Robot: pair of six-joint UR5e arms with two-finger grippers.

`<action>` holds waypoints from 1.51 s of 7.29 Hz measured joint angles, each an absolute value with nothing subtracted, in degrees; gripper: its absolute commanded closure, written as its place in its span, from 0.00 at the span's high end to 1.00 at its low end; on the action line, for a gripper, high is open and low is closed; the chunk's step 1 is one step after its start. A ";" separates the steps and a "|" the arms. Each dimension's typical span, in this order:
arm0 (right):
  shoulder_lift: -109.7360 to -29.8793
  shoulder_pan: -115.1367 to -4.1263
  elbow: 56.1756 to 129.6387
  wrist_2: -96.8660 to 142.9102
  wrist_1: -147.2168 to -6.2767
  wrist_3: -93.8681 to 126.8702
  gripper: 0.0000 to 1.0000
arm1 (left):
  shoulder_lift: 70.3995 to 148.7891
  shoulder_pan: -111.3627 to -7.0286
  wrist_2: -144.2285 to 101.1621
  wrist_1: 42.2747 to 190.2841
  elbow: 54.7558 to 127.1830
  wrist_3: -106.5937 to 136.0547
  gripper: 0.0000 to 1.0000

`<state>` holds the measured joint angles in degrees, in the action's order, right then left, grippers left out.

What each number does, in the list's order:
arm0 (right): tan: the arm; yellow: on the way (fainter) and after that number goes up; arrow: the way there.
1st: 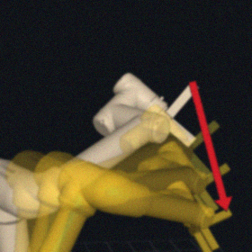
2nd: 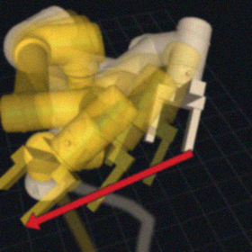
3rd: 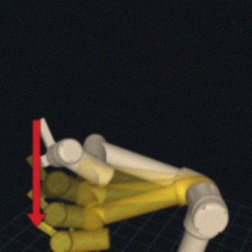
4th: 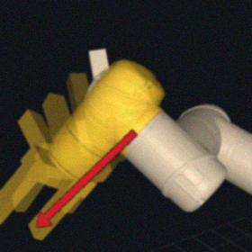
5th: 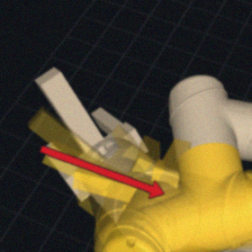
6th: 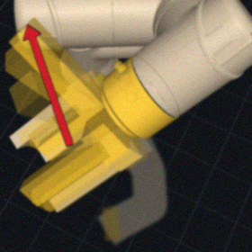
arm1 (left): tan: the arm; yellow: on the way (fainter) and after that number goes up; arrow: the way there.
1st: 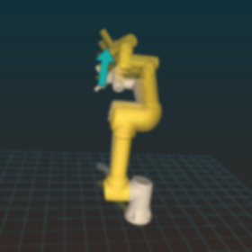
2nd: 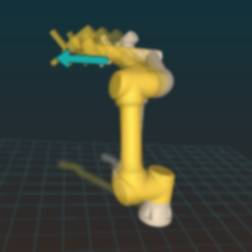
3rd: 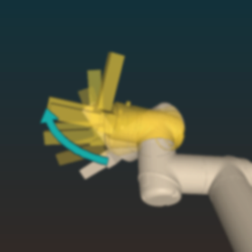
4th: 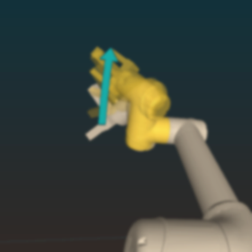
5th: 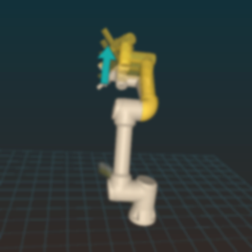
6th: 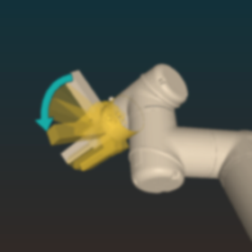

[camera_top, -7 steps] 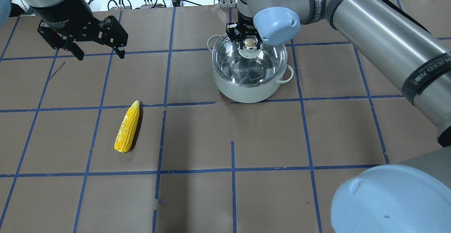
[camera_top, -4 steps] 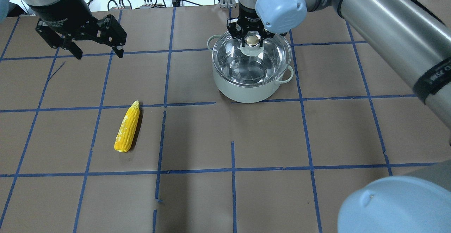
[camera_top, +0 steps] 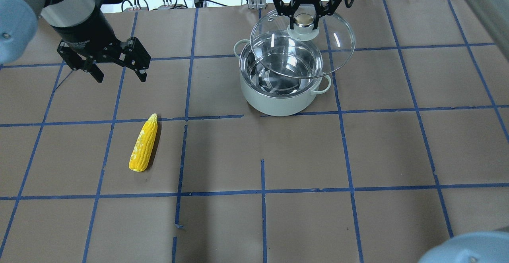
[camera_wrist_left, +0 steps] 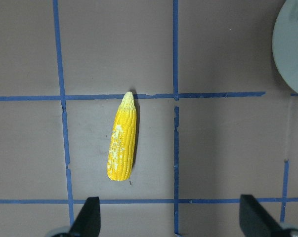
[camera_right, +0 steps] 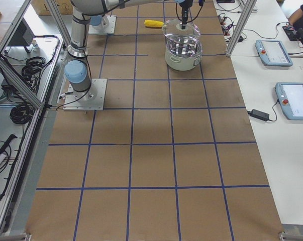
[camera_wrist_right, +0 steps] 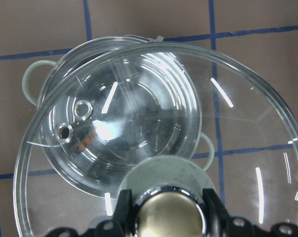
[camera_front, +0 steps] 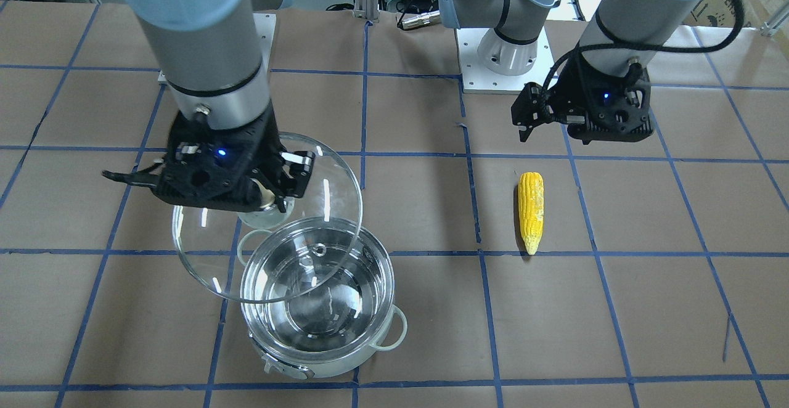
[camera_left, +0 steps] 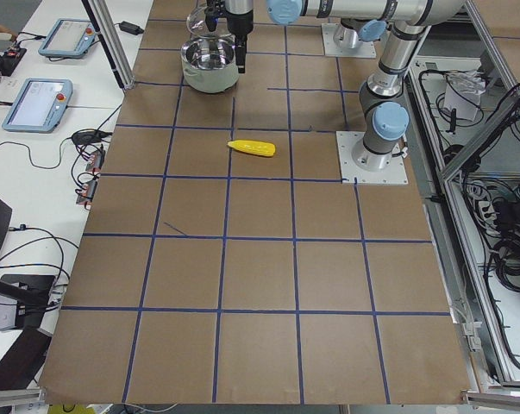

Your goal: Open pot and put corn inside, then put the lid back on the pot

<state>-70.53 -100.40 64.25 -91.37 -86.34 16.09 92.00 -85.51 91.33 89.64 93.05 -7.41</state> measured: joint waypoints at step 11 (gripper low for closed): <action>-79.71 -90.79 72.07 -90.88 -79.82 8.34 0.33 | 102.58 -75.76 91.65 49.92 124.73 -23.51 0.17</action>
<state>-79.71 -90.79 72.07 -90.88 -79.82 8.34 102.58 -75.76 91.65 49.92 124.73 -23.51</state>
